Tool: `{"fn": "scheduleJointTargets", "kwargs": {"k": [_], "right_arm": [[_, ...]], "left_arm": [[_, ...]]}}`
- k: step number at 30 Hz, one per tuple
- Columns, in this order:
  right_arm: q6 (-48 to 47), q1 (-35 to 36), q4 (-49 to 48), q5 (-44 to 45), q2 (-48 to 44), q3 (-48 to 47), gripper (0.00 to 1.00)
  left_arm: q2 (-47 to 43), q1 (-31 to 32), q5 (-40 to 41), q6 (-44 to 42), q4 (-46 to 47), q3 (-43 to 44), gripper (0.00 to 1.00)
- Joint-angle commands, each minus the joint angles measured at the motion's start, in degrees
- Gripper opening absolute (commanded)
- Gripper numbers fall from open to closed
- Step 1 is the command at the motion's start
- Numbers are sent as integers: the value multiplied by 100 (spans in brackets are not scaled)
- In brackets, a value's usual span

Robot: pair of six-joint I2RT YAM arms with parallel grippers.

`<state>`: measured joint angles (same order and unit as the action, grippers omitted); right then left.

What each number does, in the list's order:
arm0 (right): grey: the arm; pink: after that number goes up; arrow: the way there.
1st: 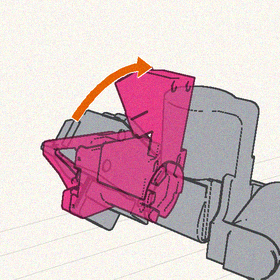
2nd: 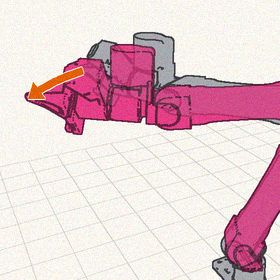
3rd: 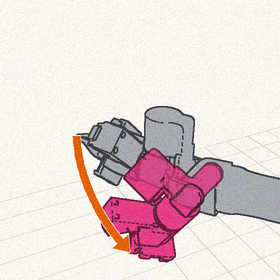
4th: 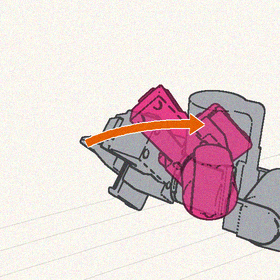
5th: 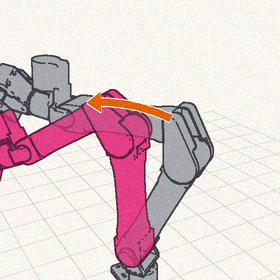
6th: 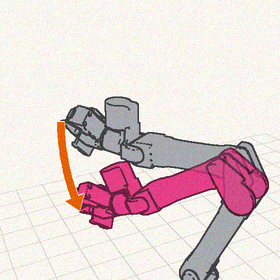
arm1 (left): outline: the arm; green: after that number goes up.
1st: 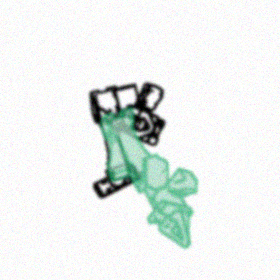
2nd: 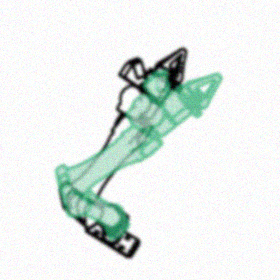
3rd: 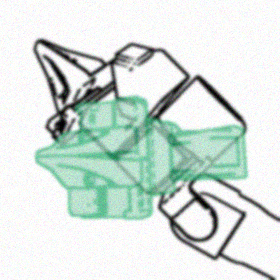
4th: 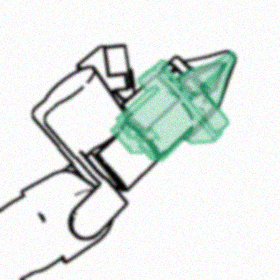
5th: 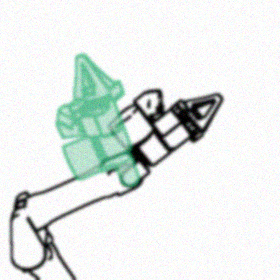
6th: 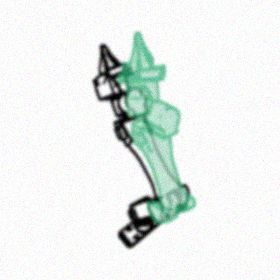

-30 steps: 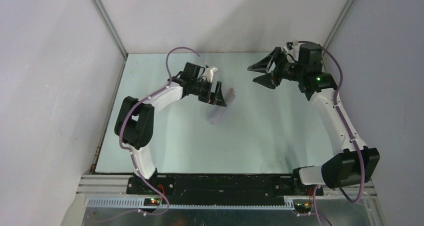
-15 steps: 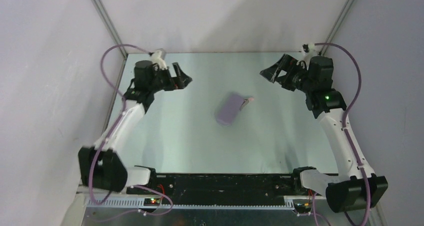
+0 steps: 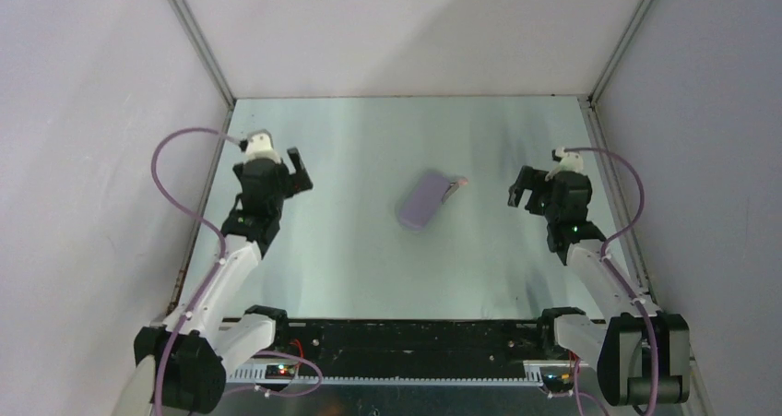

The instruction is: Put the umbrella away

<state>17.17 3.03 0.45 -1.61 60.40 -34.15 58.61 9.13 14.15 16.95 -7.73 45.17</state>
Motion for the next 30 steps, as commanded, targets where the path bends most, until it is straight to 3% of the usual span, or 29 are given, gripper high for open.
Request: {"fn": "scheduleJointTargets", "kwargs": {"k": [1,3,5,8,9,14,16,17,19,22,24,27,28,29,30], "right_arm": [[-1087,-125,-2237,514,-94,767,99],[-1249,-139,-3035,327,58,1144,99],[-1195,-222,-3877,96,267,1404,99],[-1113,-379,-4536,-113,572,1413,99],[-1041,-462,-4633,-108,732,1386,99],[-1078,-563,-3997,-938,711,1167,98],[-1182,-509,-3493,-712,442,1225,99],[-1223,-481,-3347,-139,247,1270,100],[-1111,-472,-3527,649,143,1640,100],[-1039,-666,-4116,635,183,2100,99],[-1016,-701,-4820,432,424,2224,99],[-1003,-694,-5839,387,1481,2315,99],[-1139,-651,-6369,309,1746,2331,99],[-1204,-555,-5706,169,1681,2103,100],[-1318,-490,-5640,319,1724,2025,100]], "left_arm": [[-680,-15,1433,-655,1347,-1122,98],[-899,-27,1810,-676,2150,-1768,91],[-1093,-31,1688,-1128,3201,-2457,88],[-1125,-59,1624,-1472,5099,-3588,90],[-1012,-99,1621,-1422,5313,-3740,92],[-553,-297,1464,-1309,4703,-3545,94],[-415,-315,1235,-1407,4828,-3499,94],[-356,-324,1159,-1454,4853,-3443,94],[-180,-336,1231,-1745,4839,-3333,93],[38,-559,1164,-2095,5238,-3355,94],[109,-958,558,-1838,5379,-3355,92],[296,-1335,-119,-1448,5657,-3393,87],[475,-1348,-244,-1440,6237,-3498,86],[728,-1364,-402,-1453,6773,-3704,85],[936,-1358,-443,-1472,7126,-3803,84]]}}
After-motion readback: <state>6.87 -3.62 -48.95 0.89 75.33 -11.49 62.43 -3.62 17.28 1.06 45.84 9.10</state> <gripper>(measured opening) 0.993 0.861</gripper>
